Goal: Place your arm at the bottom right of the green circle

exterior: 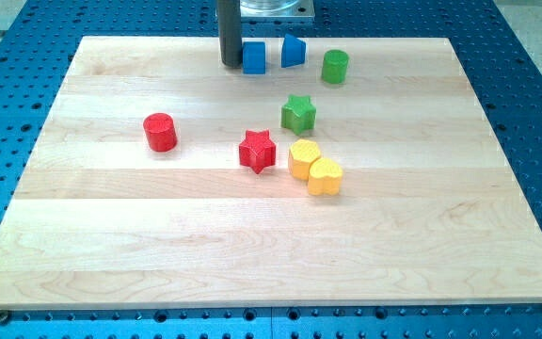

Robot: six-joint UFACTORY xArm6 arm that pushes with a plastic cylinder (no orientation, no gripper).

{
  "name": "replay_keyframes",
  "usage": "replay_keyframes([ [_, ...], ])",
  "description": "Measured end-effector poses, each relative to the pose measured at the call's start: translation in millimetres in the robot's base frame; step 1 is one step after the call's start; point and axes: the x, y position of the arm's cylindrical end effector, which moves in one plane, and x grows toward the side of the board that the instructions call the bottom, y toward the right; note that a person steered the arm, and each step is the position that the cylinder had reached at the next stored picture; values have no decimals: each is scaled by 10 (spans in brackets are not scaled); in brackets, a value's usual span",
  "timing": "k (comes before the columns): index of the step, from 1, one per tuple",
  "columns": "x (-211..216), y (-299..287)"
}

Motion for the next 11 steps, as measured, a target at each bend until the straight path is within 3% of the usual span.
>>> replay_keyframes([
  [1,113,-290],
  [2,695,-291],
  [8,800,-313],
  [10,749,367],
  [11,755,367],
])
